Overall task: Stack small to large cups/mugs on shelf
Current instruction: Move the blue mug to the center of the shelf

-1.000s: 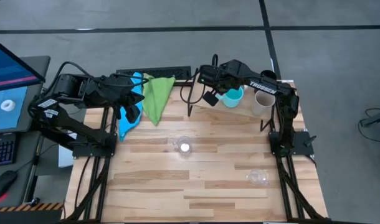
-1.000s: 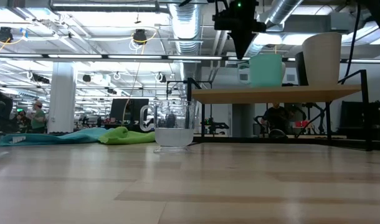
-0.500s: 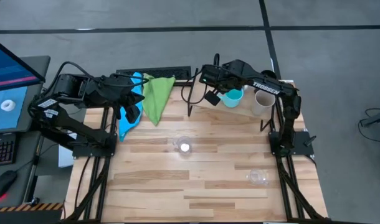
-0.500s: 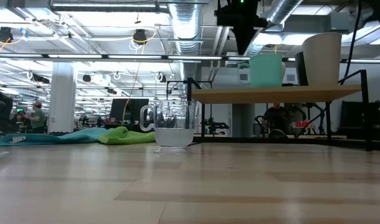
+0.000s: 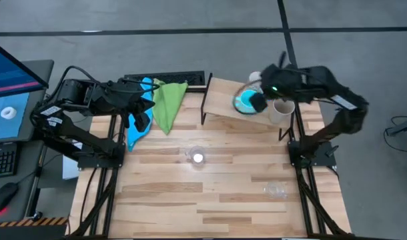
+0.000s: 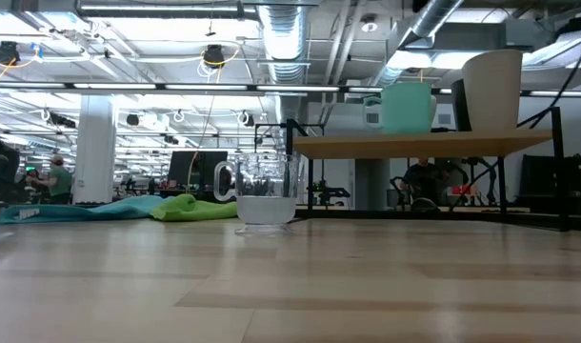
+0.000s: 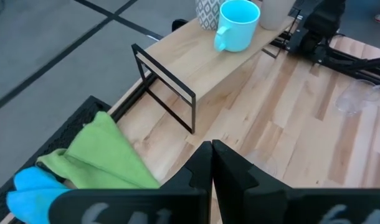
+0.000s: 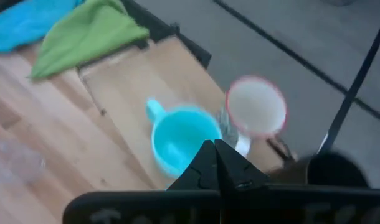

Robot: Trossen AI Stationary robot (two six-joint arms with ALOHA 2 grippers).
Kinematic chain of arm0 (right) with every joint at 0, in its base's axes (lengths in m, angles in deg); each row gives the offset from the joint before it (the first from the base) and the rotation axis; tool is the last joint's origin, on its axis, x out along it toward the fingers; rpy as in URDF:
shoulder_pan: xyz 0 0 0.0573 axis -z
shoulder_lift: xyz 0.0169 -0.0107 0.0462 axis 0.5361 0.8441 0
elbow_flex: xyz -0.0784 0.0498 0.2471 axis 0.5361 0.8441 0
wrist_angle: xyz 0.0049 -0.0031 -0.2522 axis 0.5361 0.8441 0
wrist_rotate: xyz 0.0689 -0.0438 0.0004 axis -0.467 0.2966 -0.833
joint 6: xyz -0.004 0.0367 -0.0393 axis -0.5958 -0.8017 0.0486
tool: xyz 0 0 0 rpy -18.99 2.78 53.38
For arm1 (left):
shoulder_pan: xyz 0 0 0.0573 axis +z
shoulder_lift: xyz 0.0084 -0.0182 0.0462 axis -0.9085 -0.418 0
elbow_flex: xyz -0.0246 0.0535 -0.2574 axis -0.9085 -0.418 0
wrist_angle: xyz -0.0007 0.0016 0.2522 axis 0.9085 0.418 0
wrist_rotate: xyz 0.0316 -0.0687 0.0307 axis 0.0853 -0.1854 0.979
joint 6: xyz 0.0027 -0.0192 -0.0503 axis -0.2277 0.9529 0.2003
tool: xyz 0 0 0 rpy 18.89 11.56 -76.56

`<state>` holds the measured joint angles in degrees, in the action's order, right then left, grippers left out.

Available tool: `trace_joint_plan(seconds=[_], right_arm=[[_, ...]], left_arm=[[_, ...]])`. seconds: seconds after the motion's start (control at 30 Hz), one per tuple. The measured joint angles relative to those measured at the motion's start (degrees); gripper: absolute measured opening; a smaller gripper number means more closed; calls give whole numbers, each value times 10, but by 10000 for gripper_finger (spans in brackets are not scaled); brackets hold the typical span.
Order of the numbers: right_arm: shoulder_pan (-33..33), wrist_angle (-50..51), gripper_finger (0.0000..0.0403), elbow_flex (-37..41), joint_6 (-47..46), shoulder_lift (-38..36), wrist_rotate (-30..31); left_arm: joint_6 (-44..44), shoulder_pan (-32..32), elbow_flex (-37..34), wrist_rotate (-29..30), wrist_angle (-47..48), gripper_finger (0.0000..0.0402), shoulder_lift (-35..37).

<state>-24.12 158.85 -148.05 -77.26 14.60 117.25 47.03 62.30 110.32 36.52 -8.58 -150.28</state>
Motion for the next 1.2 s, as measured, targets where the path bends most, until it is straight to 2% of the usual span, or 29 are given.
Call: trace_joint_plan(seconds=[0.13, 0.27, 0.5, 0.67, 1.0, 1.2], right_arm=[[-28, -20, 2, 97, -51, -69, 2], [-1, -95, 2, 145, -20, -66, -8], [65, -144, 3, 132, 67, 43, -31], [103, -143, 4, 112, 101, 104, -31], [121, -146, 6, 102, 118, 143, -55], [122, -98, 4, 102, 105, 153, -66]], left_arm=[[-2, 0, 0, 10, 0, 0, 0], [-2, 0, 0, 21, 0, 0, 0], [-1, 0, 0, 21, 0, 0, 0], [6, 0, 0, 18, 0, 0, 0], [16, 0, 0, 2, 2, 0, 0], [16, 0, 0, -1, 2, 0, 0]])
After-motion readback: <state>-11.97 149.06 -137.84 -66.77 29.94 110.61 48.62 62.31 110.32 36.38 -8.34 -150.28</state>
